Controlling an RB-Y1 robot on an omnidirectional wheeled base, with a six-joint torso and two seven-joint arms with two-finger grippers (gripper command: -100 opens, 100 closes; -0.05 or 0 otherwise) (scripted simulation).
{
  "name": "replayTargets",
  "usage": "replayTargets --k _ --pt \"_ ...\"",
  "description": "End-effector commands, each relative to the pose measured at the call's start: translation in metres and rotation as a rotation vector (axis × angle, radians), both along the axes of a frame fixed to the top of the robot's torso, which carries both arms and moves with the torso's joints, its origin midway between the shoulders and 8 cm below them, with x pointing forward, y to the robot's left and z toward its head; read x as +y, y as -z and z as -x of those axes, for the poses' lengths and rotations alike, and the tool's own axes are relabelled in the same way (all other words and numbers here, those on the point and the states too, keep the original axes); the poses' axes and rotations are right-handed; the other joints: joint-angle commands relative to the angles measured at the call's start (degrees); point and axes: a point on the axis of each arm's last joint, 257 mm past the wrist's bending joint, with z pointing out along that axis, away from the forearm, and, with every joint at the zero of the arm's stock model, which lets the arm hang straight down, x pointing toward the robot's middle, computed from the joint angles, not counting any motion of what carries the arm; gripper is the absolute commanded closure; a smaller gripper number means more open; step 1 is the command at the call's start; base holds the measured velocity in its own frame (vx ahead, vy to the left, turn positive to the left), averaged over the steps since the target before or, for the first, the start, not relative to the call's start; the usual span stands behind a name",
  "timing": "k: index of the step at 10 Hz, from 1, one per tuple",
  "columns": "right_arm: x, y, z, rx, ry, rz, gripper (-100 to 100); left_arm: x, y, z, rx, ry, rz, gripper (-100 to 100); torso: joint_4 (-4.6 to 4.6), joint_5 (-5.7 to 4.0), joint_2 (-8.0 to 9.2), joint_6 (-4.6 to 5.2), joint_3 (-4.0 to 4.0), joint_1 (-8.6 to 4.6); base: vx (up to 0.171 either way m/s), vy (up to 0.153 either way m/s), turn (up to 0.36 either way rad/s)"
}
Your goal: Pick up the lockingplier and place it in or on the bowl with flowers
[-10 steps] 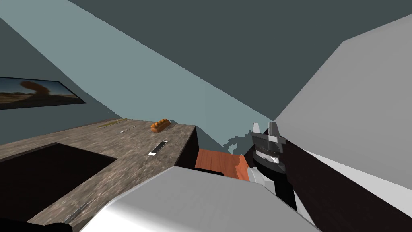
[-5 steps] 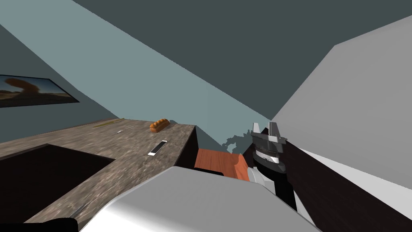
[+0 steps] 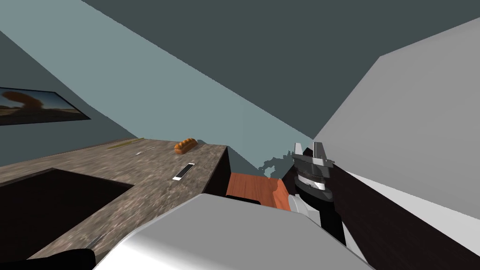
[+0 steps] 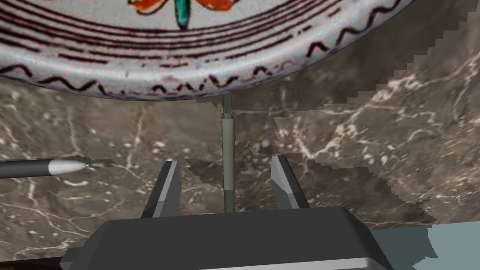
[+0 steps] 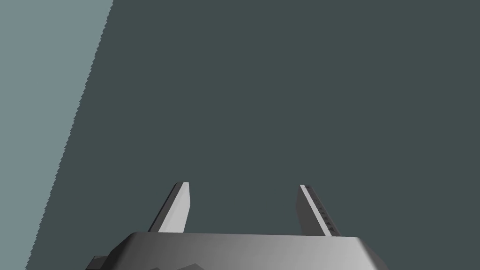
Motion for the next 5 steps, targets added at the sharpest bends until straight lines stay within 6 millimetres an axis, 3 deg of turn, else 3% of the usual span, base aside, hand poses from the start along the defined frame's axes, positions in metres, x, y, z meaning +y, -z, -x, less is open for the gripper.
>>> replayTargets --k 1,4,5 --pt "0.0 0.0 0.0 0.0 0.0 0.0 0 0.0 0.0 0.0 0.0 0.0 0.0 100 0.0 0.0 0.0 0.0 0.0 0.0 0.0 0.0 0.0" --pt "0.0 0.0 0.0 0.0 0.0 0.0 0 0.0 0.0 -0.0001 0.0 0.002 0.0 100 0.02 0.03 0.04 -0.05 0.03 0.04 0.0 0.0 0.0" --pt "0.0 0.0 0.0 0.0 0.0 0.0 0 0.0 0.0 -0.0001 0.0 0.002 0.0 0 0.03 0.03 0.04 -0.06 0.04 0.04 0.0 0.0 0.0"
